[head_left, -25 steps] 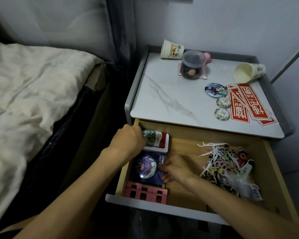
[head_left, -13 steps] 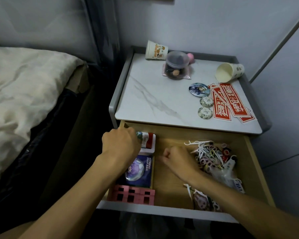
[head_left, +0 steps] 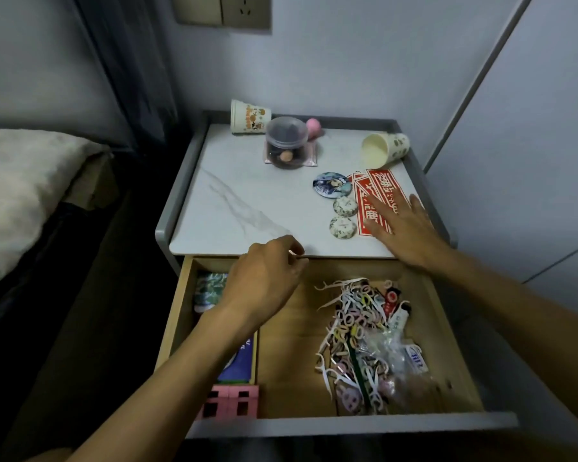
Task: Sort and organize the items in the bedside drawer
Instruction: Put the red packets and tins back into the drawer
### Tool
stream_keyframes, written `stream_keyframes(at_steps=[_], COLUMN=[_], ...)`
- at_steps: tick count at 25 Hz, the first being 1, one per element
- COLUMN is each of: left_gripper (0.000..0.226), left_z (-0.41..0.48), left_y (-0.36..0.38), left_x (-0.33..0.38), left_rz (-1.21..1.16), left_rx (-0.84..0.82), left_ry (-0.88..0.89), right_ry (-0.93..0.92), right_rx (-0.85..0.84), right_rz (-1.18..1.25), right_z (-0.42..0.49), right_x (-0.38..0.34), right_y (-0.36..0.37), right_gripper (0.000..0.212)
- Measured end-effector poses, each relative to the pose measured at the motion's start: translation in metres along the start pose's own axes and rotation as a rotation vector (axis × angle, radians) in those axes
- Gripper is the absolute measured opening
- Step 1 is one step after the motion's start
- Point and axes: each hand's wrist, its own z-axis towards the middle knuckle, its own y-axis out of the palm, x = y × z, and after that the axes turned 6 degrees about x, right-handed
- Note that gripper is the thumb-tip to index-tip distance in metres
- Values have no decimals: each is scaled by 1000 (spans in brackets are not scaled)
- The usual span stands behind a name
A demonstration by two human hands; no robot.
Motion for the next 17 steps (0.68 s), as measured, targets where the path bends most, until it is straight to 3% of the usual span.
stream_keyframes(at_steps=[8,12,17], left_gripper=[21,20,13], left_z=[6,4,-1], left_y=[5,5,7], left_x=[0,3,13], left_rz=[-39,-92,-214], left_rx=[-49,-72,-141], left_ry=[-11,-14,-15], right_ry=[-26,-52,-169], right_rx=[82,11,198], right_rz=[-83,-171,-215], right_z=[-39,-69,-90], right_x=[-11,-11,-10], right_y=[10,9,9], right_gripper=[88,101,79])
